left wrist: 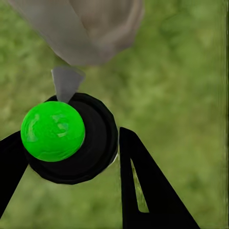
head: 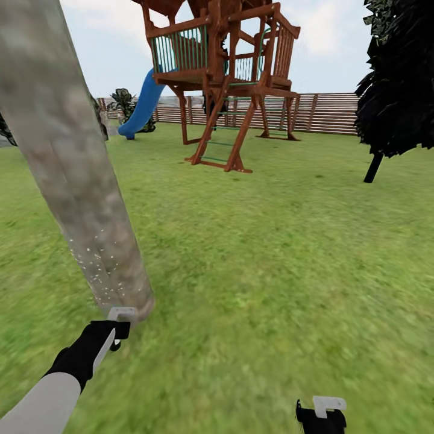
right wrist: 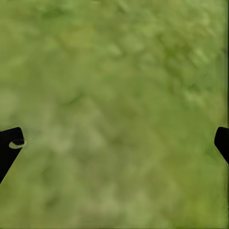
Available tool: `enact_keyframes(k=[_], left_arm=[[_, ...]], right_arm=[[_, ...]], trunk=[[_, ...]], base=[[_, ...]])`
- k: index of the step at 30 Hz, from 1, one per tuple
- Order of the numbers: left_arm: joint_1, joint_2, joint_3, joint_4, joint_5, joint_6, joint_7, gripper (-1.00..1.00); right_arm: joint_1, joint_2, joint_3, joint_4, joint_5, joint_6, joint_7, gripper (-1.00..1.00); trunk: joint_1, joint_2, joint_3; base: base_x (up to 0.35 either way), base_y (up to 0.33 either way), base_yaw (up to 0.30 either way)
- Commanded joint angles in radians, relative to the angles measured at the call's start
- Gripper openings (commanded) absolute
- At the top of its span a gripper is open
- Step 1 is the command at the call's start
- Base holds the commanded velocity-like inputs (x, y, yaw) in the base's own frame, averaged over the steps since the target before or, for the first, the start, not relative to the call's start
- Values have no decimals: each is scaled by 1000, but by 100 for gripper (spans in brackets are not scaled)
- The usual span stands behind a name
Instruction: In the garden, pick up the pesticide atomizer on the floor and spray pesticide onto both trees until each tree trunk is fully covered.
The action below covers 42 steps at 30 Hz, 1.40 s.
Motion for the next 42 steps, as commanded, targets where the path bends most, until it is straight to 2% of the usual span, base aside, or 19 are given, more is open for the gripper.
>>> enact_keyframes(k=[1,6,31,42], left_arm=[[0,0,0,0,-1,0,1,-100],[0,3,0,0,-1,0,1,-100],[0,11,3,0,-2,0,4,-100],[0,11,3,-3,-2,0,4,-100]], right_arm=[[0,0,0,0,0,0,0,100],[0,1,0,0,1,0,0,100],[0,2,0,0,1,0,0,100],[0,-3,0,0,1,0,0,100]], trunk=[[0,0,0],[0,0,0],[0,0,0],[0,0,0]], base=[[182,-236,0],[183,-235,128],[175,-235,276],[151,-241,15]])
